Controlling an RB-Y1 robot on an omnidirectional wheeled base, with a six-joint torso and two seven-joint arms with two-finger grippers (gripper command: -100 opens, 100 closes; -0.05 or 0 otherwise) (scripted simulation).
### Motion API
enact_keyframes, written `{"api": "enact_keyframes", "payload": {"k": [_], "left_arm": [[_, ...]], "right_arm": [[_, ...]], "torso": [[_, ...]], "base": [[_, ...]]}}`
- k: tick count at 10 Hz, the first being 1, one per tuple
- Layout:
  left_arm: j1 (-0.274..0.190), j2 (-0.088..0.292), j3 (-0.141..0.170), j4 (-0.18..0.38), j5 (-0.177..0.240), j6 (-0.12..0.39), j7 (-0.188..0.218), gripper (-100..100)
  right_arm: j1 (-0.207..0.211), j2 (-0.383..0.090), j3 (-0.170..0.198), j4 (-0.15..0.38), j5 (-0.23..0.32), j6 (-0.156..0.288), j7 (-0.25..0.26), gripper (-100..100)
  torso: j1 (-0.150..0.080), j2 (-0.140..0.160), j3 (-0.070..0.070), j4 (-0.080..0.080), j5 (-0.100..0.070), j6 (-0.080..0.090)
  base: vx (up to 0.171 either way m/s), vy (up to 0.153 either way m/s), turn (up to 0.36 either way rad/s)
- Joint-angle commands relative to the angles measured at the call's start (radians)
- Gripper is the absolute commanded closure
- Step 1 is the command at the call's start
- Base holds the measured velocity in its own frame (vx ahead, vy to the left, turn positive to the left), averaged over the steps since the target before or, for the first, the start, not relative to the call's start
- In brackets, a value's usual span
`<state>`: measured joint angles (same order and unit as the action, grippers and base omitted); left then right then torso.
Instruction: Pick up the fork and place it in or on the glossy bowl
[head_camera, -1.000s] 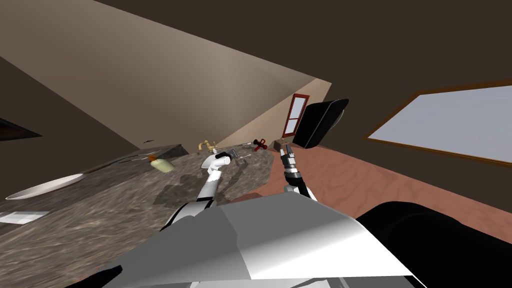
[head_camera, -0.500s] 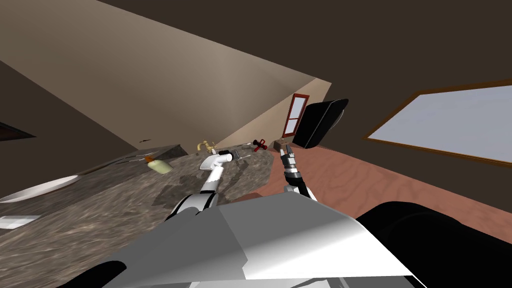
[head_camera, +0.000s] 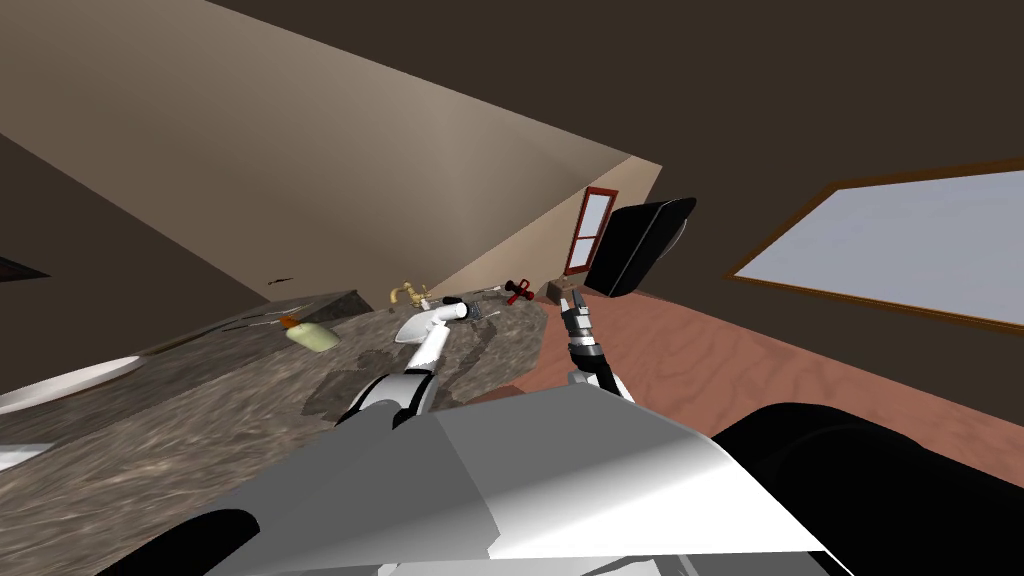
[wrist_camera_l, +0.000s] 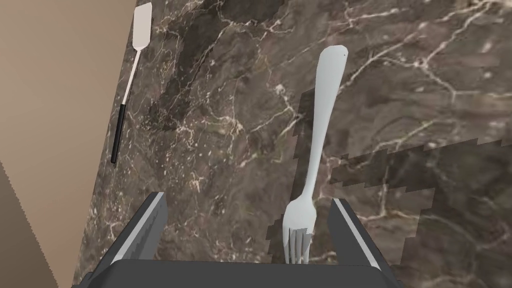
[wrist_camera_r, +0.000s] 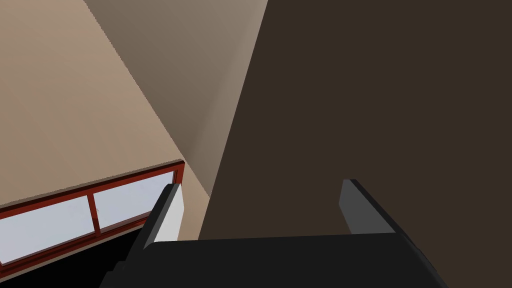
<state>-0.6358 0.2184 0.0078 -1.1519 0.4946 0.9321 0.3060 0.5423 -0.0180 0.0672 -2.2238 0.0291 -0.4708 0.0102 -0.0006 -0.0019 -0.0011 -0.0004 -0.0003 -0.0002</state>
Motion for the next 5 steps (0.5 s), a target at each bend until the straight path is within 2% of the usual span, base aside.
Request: {"api": "enact_keyframes", "payload": {"k": [1,2,3,4,5], "left_arm": [[-0.016,0.003,-0.007,0.043,0.01,0.026,0.007,-100],[-0.058,0.009,-0.022,0.08,0.026,0.067,0.024,-100],[-0.058,0.009,-0.022,0.1,0.026,0.073,0.024,-100],[-0.097,0.014,-0.037,0.154,0.041,0.104,0.041,-100],[-0.097,0.014,-0.037,0.155,0.041,0.117,0.041,-100]], "right_arm": [[0.0,0.0,0.0,0.0,0.0,0.0,0.0,0],[0.0,0.0,0.0,0.0,0.0,0.0,0.0,0],[0.0,0.0,0.0,0.0,0.0,0.0,0.0,0],[0.0,0.0,0.0,0.0,0.0,0.0,0.0,0],[0.0,0.0,0.0,0.0,0.0,0.0,0.0,0]], "torso": [[0.0,0.0,0.0,0.0,0.0,0.0],[0.0,0.0,0.0,0.0,0.0,0.0],[0.0,-0.001,0.0,0.0,0.0,0.0],[0.0,-0.001,-0.001,0.0,0.0,0.0],[0.0,-0.001,-0.001,0.0,0.0,0.0]], "base": [[0.029,-0.004,-0.015],[0.038,-0.012,-0.016],[0.039,-0.009,-0.012],[0.038,-0.003,-0.024],[0.033,-0.002,-0.012]]}}
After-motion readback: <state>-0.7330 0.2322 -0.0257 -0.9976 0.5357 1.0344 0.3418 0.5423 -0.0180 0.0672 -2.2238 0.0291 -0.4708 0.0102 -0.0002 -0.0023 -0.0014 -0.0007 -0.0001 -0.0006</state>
